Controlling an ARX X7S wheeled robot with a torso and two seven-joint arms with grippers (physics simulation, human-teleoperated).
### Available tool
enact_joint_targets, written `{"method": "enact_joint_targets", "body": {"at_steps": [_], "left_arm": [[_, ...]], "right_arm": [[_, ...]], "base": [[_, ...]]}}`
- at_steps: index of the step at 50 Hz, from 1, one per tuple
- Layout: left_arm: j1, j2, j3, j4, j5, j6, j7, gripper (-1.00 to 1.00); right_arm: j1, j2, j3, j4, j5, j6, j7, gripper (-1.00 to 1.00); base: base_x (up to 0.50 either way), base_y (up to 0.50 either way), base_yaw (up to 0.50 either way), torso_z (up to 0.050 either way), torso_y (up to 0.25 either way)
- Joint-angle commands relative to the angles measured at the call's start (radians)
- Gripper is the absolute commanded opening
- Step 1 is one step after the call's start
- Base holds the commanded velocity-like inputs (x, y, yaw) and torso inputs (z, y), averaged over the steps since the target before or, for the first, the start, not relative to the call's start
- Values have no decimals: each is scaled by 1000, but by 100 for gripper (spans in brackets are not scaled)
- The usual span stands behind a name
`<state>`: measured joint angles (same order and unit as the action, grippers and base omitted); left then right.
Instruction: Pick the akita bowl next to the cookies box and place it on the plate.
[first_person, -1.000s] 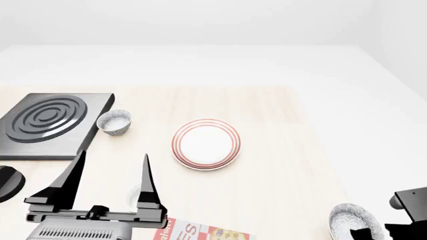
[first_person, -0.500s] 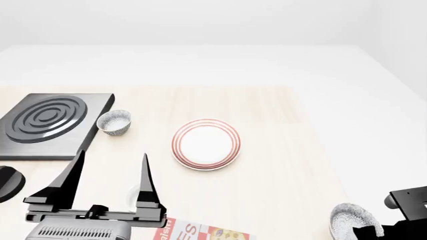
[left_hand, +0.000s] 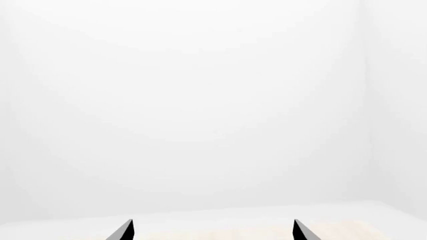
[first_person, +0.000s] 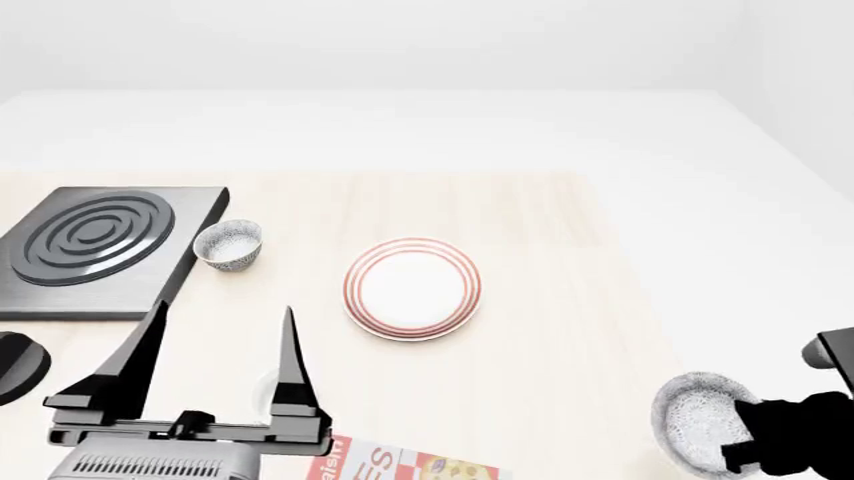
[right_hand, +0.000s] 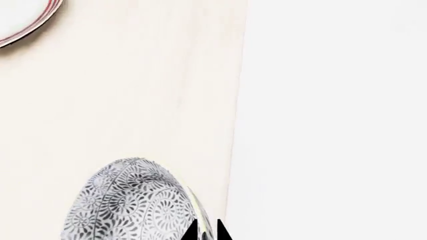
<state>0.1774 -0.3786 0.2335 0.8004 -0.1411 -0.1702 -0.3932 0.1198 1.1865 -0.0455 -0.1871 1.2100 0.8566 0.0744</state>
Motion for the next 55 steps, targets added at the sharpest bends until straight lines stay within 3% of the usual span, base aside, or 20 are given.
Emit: {"method": "enact_joint_targets", "body": {"at_steps": [1,18,29,45,55], "left_arm": [[-1,-4,0,6,-4,-4,-6,100],[-6,-8,1,-4,-11,0,-11,100],[-9,-11,7,-11,-11,4,-12,100],[-7,-15,20,-14,-18,18,-7,100],[-6,-18,20,-14,-26,22,-9,100]], "right_arm": [[233,31,-3,-55,107,123,73,-100],[680,-151,-165,45,68,285,117,-100],[944,-334,-288,167,-11,348,135,-100],[1263,-652,-541,625,-315,203,-27,-100],[1366,-801,-571,914,-406,40,-105,-100]], "base": [[0,0,0,0,0],[0,0,0,0,0],[0,0,0,0,0],[0,0,0,0,0],[0,0,0,0,0]]}}
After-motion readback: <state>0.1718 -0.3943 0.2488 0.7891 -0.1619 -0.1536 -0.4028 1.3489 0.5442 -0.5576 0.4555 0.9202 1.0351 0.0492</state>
